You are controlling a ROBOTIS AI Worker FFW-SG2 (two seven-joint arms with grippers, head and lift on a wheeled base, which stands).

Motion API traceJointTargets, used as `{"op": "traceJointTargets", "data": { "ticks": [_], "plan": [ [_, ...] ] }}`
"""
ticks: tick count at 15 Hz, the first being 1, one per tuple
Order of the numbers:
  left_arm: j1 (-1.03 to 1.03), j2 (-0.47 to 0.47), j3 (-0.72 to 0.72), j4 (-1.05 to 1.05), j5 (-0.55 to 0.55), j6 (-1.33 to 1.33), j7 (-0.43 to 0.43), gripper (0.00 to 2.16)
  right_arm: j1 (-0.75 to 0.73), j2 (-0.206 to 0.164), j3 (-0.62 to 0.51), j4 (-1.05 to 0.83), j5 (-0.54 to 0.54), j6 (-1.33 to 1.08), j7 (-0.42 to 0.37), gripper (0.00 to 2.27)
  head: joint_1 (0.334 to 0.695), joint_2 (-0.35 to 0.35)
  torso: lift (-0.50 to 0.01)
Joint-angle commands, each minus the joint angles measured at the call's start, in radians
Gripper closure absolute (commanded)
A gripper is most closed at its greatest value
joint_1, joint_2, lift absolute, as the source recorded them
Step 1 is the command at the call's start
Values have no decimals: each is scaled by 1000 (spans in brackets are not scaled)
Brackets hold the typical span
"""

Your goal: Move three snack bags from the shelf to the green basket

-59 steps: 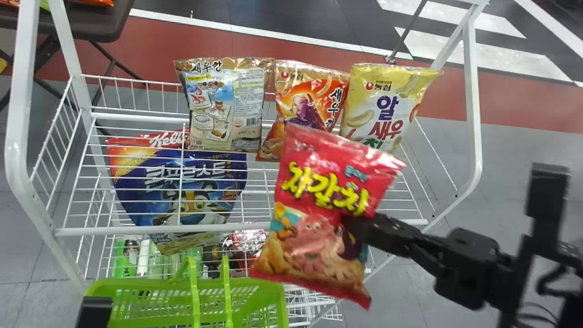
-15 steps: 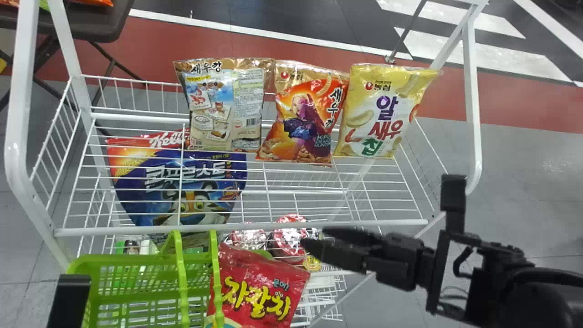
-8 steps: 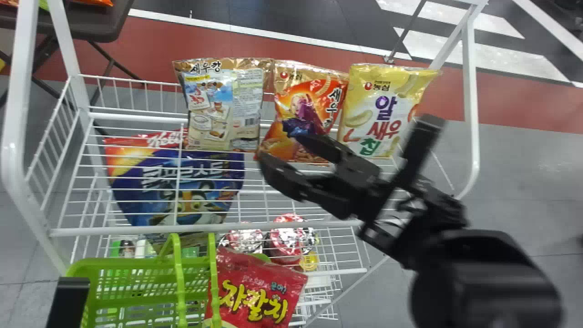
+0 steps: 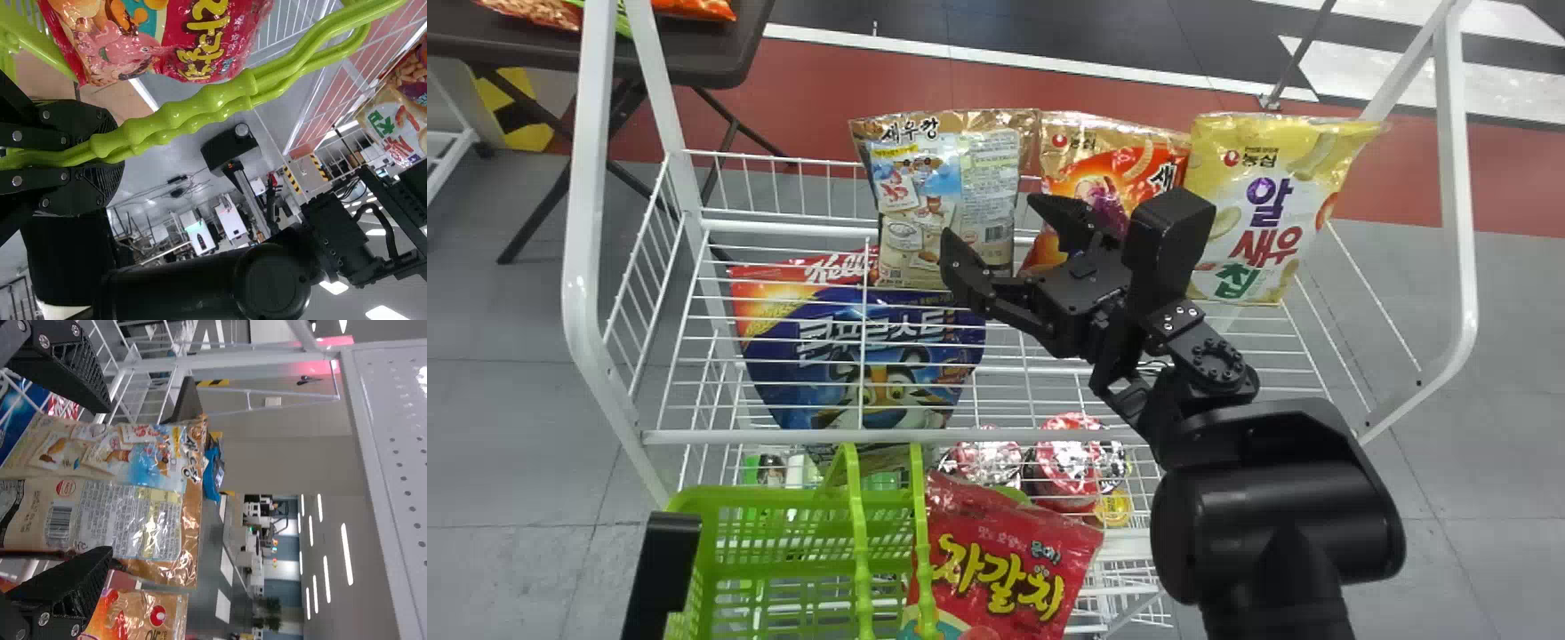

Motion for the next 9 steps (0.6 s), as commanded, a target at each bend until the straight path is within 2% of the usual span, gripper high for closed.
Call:
{"op": "traceJointTargets", "data": {
  "ticks": [1, 5, 6, 7, 9],
  "plan": [
    [-13, 5, 3, 2, 5, 19, -3, 1818, -60, 1, 9, 73, 6, -1, 0, 76, 695, -176, -47],
    [-26, 18, 3, 16, 14, 25, -4, 1818, -141, 1, 23, 156, -3, 57, 3, 144, 695, -153, -47],
    [-26, 23, 5, 17, 17, 25, -4, 1818, -160, 1, 25, 165, -5, 106, 25, 299, 695, -147, -47],
    [-26, 25, 5, 19, 22, 25, -4, 1818, -167, 1, 26, 167, -9, 158, 43, 728, 695, -142, -47],
    [-26, 26, 9, 19, 26, 22, -6, 1818, -175, 1, 26, 165, -34, 217, 66, 2037, 695, -125, -47]
  ]
}}
